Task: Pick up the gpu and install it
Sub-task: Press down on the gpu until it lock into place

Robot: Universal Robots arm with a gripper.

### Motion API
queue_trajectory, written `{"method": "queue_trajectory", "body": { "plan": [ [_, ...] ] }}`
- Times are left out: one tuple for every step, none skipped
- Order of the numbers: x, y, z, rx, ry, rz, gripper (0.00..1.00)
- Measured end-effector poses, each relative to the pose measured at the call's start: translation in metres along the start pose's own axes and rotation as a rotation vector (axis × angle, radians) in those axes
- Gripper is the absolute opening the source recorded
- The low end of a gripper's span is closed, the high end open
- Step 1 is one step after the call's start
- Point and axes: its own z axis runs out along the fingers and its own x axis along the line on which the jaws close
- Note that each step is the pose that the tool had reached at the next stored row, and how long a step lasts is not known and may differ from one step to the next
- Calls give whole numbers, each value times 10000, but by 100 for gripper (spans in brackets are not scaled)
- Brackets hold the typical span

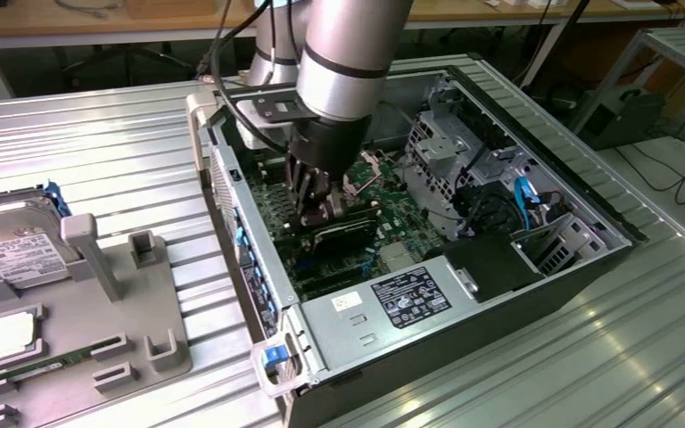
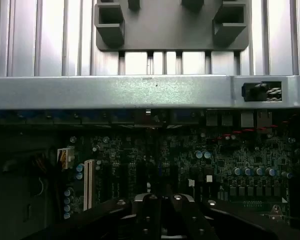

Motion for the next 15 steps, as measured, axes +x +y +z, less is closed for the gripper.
{"method": "queue_trajectory", "body": {
  "plan": [
    [19,54,8,116,0,-2,11],
    [20,83,11,202,1,-2,11],
    [19,102,17,390,4,0,11],
    [19,114,20,500,3,2,11],
    [19,128,23,567,2,1,11],
    [19,147,26,599,4,-1,11],
    [19,172,29,605,5,-2,11],
    [19,198,32,606,4,-4,11],
    [19,224,36,608,4,-6,11],
    [18,246,38,610,5,-9,11],
    [18,255,40,611,5,-11,11],
    [18,259,41,611,4,-11,11],
    [18,261,43,612,4,-12,11],
    [18,264,47,612,4,-13,11],
    [18,269,56,615,5,-12,11]
  ]
}}
